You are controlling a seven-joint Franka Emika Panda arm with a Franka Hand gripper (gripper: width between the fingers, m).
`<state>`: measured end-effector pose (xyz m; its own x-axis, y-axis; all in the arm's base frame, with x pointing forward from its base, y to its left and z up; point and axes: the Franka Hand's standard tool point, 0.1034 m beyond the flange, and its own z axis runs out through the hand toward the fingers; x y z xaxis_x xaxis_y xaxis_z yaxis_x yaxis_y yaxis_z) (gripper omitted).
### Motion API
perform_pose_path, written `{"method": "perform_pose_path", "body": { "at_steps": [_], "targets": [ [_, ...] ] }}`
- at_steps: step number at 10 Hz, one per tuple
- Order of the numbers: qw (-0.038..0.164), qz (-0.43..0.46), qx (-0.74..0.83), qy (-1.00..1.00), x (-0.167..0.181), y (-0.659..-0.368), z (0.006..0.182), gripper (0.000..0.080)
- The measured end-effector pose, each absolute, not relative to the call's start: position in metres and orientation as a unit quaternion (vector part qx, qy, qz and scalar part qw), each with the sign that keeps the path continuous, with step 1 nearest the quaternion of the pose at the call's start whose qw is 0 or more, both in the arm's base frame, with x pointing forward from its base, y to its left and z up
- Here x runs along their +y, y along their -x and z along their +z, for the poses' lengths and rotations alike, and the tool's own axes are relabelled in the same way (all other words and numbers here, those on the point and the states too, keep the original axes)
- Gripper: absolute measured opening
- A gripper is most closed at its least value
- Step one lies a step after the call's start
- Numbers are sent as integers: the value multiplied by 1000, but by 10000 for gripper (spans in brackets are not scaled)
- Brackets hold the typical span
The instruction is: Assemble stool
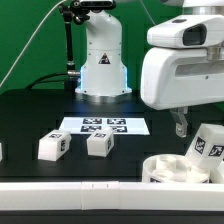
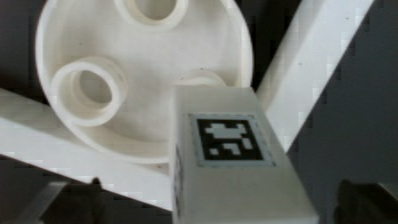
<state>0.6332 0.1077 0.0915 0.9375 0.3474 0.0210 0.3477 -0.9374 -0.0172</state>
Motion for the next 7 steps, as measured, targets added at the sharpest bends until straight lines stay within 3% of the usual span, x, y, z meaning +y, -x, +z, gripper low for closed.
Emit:
{"method": "perform_pose_path", "body": {
  "at_steps": [1, 2, 3, 4, 7],
  "targets": [
    [10, -7, -180, 984, 108, -632, 90, 620],
    [10, -7, -180, 984, 108, -632, 90, 428],
    [10, -7, -180, 984, 108, -632, 90, 428],
    [10, -7, -180, 984, 108, -632, 90, 340],
    [19, -20, -143, 989, 103, -631, 91, 340]
  ]
}}
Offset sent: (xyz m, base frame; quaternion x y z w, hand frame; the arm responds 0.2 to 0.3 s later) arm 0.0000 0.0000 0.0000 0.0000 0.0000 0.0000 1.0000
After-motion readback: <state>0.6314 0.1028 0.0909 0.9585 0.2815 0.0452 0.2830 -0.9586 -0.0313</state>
